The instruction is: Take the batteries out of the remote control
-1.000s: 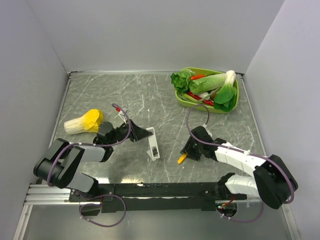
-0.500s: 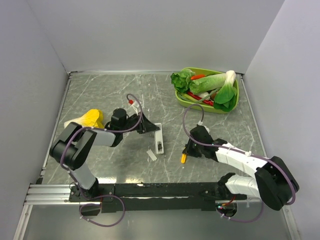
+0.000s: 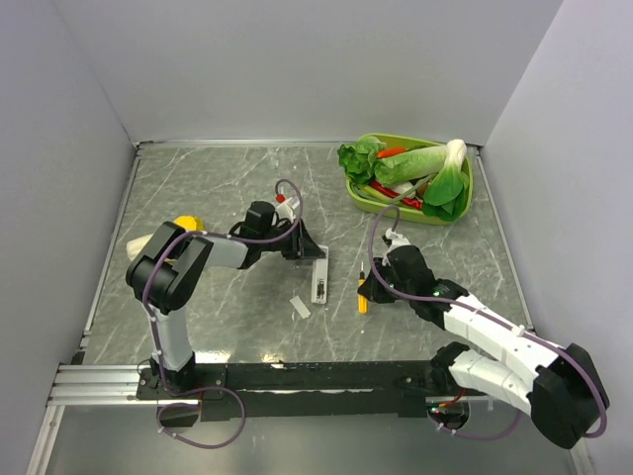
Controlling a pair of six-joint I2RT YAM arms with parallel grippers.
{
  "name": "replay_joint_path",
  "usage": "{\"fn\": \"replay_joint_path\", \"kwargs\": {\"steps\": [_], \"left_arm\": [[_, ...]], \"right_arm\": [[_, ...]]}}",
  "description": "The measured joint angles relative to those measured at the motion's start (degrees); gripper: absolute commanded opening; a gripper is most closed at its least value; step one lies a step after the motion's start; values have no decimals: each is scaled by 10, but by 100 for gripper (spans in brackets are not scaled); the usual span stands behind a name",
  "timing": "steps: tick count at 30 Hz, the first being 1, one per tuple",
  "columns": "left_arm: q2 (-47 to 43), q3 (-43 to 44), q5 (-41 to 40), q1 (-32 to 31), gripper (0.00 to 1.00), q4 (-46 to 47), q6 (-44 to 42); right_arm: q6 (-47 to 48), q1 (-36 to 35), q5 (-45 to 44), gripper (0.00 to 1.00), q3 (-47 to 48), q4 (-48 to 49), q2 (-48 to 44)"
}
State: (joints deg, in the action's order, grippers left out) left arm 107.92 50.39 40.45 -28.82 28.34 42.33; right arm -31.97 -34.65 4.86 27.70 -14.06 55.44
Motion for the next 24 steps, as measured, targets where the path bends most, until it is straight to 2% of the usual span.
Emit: {"fn": "replay_joint_path", "kwargs": {"steps": [7, 8, 11, 14, 18, 24], "left_arm": [[21, 20, -10, 0, 61, -48, -23], [21, 21, -12, 0, 74, -52, -26], [18, 30, -28, -1, 80, -80, -32], [-2, 35, -55, -1, 80, -107, -40], [-51, 38, -94, -2, 76, -134, -37], [-136, 38, -101, -16, 70, -138, -12]], "right_arm": [[23, 0, 18, 0, 0, 7, -19], [25, 0, 21, 0, 0, 7, -20], [32, 0, 37, 0, 0, 11, -25], [37, 0, 59, 0, -1, 23, -31], [45, 0, 90, 0, -4, 41, -40], [55, 0, 129, 0, -5, 64, -45]]}}
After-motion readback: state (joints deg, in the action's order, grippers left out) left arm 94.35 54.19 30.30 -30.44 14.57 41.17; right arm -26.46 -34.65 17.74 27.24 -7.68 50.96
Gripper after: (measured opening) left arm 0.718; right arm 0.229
